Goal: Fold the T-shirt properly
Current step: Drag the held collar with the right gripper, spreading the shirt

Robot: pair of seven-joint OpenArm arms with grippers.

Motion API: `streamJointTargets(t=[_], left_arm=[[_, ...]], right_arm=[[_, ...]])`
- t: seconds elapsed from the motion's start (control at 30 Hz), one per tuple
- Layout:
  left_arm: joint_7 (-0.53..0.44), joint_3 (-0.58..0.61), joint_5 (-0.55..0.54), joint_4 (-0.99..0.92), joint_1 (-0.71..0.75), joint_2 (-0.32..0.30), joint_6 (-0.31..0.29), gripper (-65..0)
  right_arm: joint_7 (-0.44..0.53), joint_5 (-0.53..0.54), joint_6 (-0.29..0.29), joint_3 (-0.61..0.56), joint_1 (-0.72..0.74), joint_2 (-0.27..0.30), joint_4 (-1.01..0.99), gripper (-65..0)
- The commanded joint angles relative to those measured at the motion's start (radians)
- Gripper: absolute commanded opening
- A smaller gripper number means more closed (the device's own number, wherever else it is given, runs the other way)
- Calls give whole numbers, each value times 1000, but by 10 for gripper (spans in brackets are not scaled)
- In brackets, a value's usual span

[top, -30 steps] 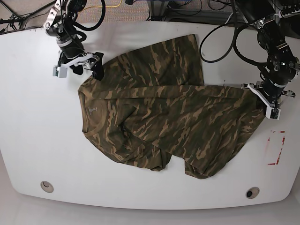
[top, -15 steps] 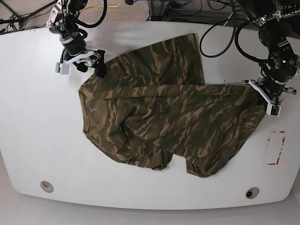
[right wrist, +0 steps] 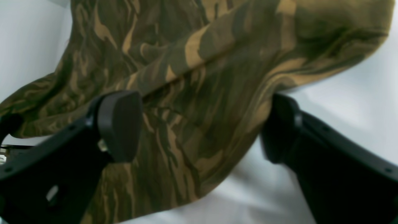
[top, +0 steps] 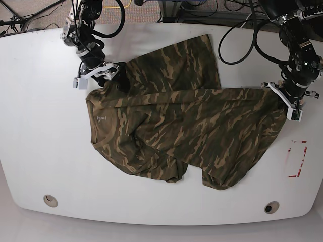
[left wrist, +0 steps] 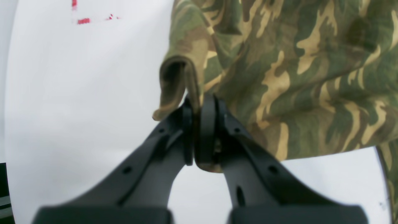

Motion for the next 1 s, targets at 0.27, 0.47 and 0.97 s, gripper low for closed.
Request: streamJointTargets(t=[0.27, 0.47, 0.97], left_arm=[[-16, -4, -8, 20, -4, -10, 1, -650], [-16, -4, -8, 20, -4, -10, 1, -650], [-16, 2, -6, 18, -4, -10, 1, -650]], right_arm=[[-55, -50, -33, -2, 24, 13, -100, -438], [-56, -48, -30, -3, 18, 41, -101, -601], [-147, -48, -37, 23, -108, 125, 89, -650]])
